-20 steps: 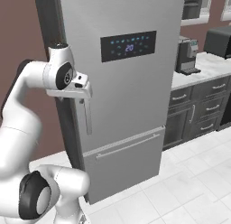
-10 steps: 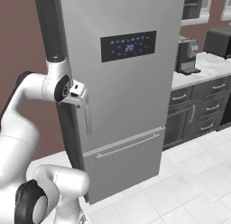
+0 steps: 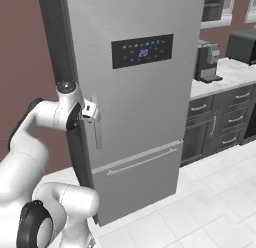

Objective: Open the fridge, remove the pear, corn, and steak, and place them on any counter.

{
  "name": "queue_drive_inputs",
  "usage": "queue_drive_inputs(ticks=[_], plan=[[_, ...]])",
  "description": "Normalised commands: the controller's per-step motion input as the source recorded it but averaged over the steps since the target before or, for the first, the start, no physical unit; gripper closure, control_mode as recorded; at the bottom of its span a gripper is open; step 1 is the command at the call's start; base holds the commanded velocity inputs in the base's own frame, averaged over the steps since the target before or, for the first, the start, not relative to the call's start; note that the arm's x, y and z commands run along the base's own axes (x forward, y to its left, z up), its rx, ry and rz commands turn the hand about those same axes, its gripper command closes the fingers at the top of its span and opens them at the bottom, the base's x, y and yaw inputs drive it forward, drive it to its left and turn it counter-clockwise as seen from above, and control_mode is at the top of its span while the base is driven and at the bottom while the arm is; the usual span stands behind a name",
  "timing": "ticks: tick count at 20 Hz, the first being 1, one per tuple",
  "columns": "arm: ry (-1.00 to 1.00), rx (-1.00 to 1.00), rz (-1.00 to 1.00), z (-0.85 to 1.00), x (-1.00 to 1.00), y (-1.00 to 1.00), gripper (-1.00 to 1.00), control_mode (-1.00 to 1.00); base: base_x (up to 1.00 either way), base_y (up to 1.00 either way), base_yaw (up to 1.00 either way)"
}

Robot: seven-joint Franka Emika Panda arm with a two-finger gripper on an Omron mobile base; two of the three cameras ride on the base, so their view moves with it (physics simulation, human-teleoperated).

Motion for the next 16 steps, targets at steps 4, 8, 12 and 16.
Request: queue_drive_inputs(ticks=[4,8,12,16], plan=[[-0.09,0.00,0.01,-0.10,0.46,0.00,-1.00,-1.00,0.00,0.00,0.00],[0.00,0.00,0.07,-0.15,0.63,-0.03,-1.00,-1.00,0.00,0.00,0.00],[0.00,0.00,0.07,-0.12,0.61,-0.17,-1.00,-1.00,0.00,0.00,0.00],[0.00,0.00,0.07,-0.14,0.40,-0.11,-1.00,-1.00,0.00,0.00,0.00]])
